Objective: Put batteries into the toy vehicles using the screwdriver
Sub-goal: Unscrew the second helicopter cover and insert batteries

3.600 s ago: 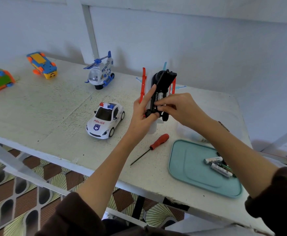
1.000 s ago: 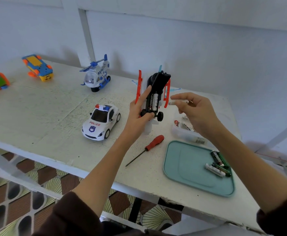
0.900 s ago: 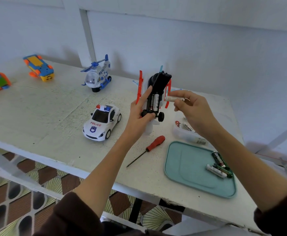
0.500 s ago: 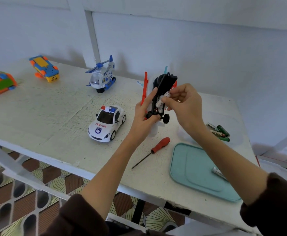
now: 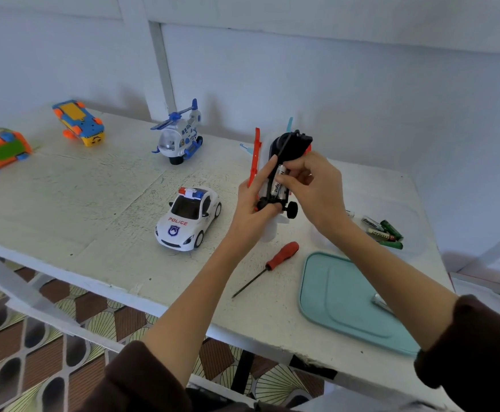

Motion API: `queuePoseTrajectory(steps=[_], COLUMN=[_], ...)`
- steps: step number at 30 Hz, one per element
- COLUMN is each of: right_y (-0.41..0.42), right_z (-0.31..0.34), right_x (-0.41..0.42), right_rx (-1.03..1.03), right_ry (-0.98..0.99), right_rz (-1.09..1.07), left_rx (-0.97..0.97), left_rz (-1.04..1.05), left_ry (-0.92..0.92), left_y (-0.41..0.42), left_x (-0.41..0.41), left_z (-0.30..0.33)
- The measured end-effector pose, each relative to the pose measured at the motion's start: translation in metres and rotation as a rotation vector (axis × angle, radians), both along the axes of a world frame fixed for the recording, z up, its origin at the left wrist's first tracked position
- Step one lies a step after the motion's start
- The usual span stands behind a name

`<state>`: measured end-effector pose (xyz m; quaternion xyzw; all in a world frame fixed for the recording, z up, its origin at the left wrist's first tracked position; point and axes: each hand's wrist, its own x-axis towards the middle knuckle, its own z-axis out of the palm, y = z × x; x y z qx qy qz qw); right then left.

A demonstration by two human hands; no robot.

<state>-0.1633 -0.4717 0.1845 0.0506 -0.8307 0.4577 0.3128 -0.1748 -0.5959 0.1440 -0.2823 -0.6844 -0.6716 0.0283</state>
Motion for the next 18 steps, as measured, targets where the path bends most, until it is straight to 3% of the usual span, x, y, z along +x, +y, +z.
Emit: queuePoseTrajectory(steps=[8, 18], right_y=[0.004, 0.008], right_z=[-0.007, -0.01], right_x=[-0.003, -0.007], right_rx=[0.267, 0.38], right_ry=[0.082, 0.114], right_rz=[0.036, 0.049], left_rx=[-0.001, -0.008], left_rz=[-0.002, 0.018], left_ry=[-0.051, -0.071], left_y=[-0.001, 0.001], left_x=[0.0, 0.001], left_z=[-0.001, 0.002])
